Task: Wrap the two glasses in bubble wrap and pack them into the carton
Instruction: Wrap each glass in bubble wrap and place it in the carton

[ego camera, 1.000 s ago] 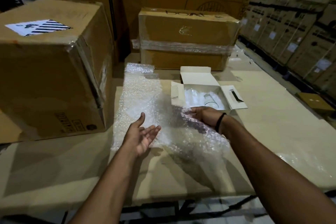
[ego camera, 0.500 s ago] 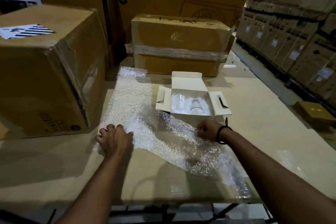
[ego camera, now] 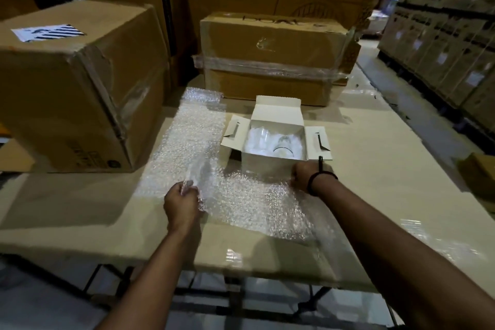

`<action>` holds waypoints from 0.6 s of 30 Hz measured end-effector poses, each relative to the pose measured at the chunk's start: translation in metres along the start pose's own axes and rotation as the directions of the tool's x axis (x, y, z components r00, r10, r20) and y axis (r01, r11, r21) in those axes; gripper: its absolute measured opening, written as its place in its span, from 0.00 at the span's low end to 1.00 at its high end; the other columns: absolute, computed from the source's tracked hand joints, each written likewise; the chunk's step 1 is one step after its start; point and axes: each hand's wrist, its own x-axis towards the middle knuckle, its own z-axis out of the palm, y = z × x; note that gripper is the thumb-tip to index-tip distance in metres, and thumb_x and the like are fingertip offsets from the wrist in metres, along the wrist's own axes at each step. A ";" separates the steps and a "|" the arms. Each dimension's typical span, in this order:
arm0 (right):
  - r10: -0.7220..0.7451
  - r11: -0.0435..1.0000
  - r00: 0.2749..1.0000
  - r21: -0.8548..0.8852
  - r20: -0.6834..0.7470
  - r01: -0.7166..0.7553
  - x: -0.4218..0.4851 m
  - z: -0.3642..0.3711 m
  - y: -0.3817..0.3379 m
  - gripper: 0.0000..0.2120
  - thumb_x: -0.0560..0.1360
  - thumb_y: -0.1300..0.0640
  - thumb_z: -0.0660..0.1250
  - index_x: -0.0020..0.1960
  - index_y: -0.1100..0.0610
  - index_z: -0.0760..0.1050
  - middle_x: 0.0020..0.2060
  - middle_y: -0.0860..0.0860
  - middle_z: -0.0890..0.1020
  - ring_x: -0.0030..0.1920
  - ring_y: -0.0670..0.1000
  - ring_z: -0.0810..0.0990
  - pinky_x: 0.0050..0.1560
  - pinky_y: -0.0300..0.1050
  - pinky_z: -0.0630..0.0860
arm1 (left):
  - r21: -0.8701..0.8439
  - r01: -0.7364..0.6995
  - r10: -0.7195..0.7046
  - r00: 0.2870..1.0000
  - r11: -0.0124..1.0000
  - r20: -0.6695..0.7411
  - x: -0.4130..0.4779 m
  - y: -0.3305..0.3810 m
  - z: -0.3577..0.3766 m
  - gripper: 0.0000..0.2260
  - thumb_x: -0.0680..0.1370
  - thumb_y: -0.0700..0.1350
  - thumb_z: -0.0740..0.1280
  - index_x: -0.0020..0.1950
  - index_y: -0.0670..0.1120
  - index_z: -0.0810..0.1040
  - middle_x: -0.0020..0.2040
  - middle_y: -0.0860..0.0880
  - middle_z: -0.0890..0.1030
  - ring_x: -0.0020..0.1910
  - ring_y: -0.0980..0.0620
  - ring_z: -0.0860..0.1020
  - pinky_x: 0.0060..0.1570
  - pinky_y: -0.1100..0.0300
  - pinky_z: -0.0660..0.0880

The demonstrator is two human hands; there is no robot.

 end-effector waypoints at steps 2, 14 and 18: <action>0.002 1.000 0.981 -0.019 -0.194 -0.006 -0.010 0.010 -0.006 0.14 0.75 0.45 0.61 0.53 0.53 0.77 0.49 0.54 0.81 0.50 0.57 0.79 0.50 0.44 0.73 | -0.020 -0.025 0.025 1.000 0.999 -0.016 -0.007 0.003 0.001 0.07 0.75 0.42 0.66 0.47 0.50 0.83 0.40 0.47 0.82 0.34 0.48 0.77 0.33 0.54 0.73; 0.008 0.762 0.949 0.617 -0.315 0.199 -0.055 0.086 -0.022 0.19 0.79 0.46 0.57 0.65 0.55 0.72 0.64 0.55 0.75 0.66 0.56 0.72 0.66 0.50 0.66 | 0.206 -0.505 0.465 0.859 0.838 0.214 -0.072 0.005 0.008 0.09 0.76 0.36 0.71 0.55 0.41 0.82 0.47 0.49 0.81 0.47 0.52 0.80 0.46 0.73 0.73; 0.190 0.104 0.975 0.990 -0.115 0.096 -0.056 0.047 -0.028 0.27 0.71 0.32 0.62 0.53 0.55 0.77 0.45 0.52 0.82 0.44 0.52 0.81 0.47 0.51 0.79 | 0.259 -0.631 0.539 0.767 0.731 0.348 -0.088 -0.002 0.021 0.09 0.74 0.37 0.73 0.53 0.43 0.84 0.46 0.51 0.82 0.45 0.53 0.81 0.46 0.64 0.77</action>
